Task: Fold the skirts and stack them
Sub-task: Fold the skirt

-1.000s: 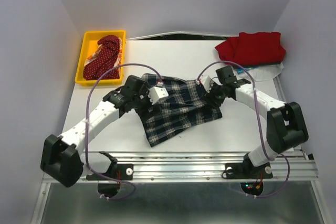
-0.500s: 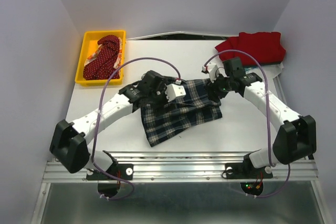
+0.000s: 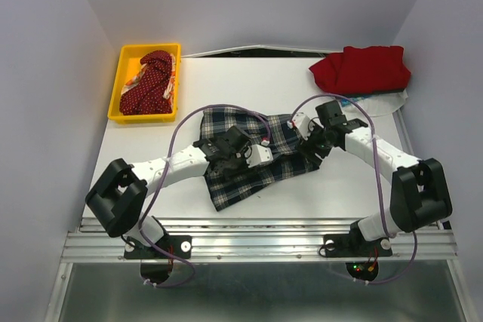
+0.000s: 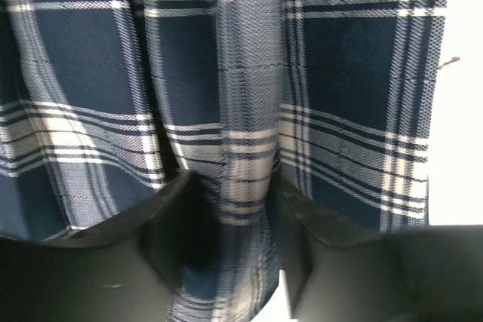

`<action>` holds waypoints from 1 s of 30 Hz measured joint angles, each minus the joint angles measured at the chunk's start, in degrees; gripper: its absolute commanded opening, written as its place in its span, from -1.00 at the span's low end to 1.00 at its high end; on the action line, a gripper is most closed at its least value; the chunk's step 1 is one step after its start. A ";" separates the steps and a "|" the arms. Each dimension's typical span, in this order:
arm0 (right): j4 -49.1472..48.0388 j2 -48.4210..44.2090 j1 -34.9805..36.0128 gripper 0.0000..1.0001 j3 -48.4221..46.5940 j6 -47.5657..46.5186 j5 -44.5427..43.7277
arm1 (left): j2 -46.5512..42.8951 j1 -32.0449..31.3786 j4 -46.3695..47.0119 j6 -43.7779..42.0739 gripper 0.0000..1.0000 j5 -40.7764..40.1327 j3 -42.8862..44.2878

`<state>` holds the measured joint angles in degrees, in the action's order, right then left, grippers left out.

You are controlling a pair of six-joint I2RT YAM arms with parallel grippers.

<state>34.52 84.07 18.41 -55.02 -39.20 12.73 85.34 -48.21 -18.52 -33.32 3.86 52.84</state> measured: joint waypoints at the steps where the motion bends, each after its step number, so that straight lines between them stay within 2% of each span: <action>1: -0.63 -0.24 0.11 0.36 0.39 -0.90 -0.44 | 0.00 0.04 0.15 0.02 0.03 -0.48 0.00; 3: -2.21 -0.81 0.61 0.33 1.03 -2.75 -1.68 | -0.04 0.04 0.66 0.28 -0.05 -1.11 0.00; 6: -7.37 -1.92 2.19 0.22 3.43 -5.66 -4.57 | -0.04 0.04 0.72 0.57 -0.06 -1.42 0.00; 11: -14.16 -2.43 4.85 0.13 8.48 -10.01 -8.04 | -0.04 0.04 0.68 1.29 0.18 -1.42 0.00; 14: -15.78 -2.58 5.27 0.01 9.25 -12.72 -8.48 | -0.09 0.04 0.44 1.66 0.24 -1.57 0.00; 15: -16.28 -2.69 5.35 -0.09 9.40 -13.27 -8.52 | -0.11 0.04 0.33 1.73 0.24 -1.62 0.00; 18: -18.58 -3.08 5.57 -0.61 10.32 -15.08 -9.33 | -0.79 0.04 -0.44 1.88 0.22 -2.08 0.00; 19: -18.95 -3.04 5.62 -0.93 10.43 -15.41 -9.49 | -1.38 0.04 -0.55 1.92 0.19 -2.47 -0.15; 20: -19.23 -3.04 5.66 -0.99 10.43 -15.56 -9.64 | -1.81 0.07 -0.57 1.92 0.08 -2.86 -0.42; 22: -19.67 -3.04 5.66 -0.99 10.40 -15.50 -9.75 | -3.26 0.07 -1.01 1.99 -0.15 -3.63 -1.20; 23: -19.80 -3.02 5.68 -0.99 10.40 -15.47 -9.75 | -3.85 0.22 -1.05 1.95 -0.38 -4.09 -1.73; 25: -19.69 -2.93 5.68 -0.99 10.12 -15.47 -9.75 | -4.48 0.48 -1.60 1.99 -0.66 -4.72 -2.32; 26: -19.52 -2.86 5.68 -0.99 9.66 -15.50 -9.75 | -4.59 0.68 -1.90 2.08 -0.99 -4.92 -2.45; 30: -18.84 -2.60 5.68 -0.99 6.03 -15.50 -9.70 | -4.90 1.88 -3.19 1.46 -1.00 -5.49 -2.23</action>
<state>15.68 81.47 24.10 -48.99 -54.70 3.03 80.44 -46.33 -21.71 -31.86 -1.63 50.61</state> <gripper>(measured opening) 0.042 0.025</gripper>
